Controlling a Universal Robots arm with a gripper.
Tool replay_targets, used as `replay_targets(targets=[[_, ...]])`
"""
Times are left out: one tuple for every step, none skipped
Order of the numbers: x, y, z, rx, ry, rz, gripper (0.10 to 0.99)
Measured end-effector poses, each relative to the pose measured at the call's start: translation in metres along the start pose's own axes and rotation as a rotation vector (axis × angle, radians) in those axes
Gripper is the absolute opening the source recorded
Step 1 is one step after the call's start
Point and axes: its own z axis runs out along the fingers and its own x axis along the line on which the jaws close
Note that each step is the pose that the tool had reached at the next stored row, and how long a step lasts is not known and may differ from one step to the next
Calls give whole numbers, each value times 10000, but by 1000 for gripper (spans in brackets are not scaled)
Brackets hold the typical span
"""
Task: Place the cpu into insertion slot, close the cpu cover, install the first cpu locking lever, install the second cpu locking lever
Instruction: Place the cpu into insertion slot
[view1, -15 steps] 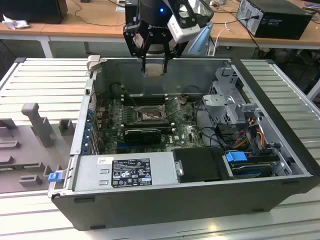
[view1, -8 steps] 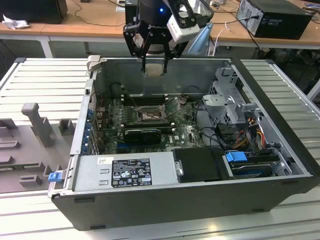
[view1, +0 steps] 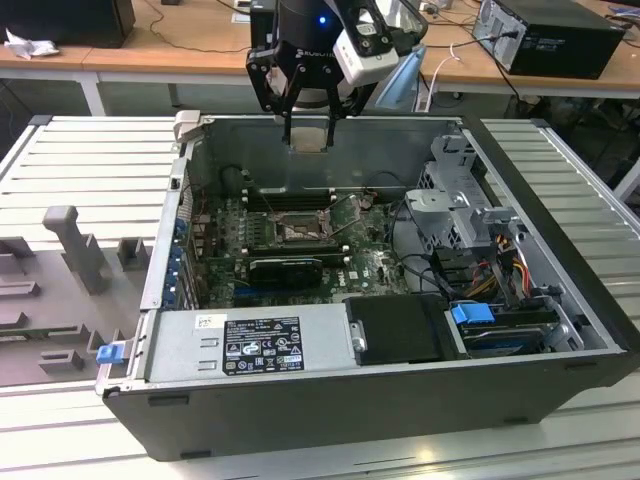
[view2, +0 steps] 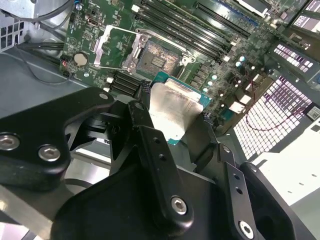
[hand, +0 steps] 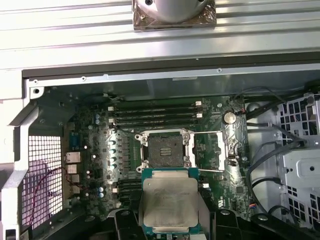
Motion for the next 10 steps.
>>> replay_targets(targets=[[1,0,0,-1,-4,44,529],[1,0,0,-1,-6,65,529],[0,0,0,-1,-8,86,529],[0,0,0,-2,-9,100,529],[1,0,0,-2,-11,117,529],[1,0,0,-3,-13,145,529],[1,0,0,-4,-15,165,529],[1,0,0,-3,-16,175,529],[1,0,1,-4,-16,184,529],[1,0,1,-3,-16,187,529]])
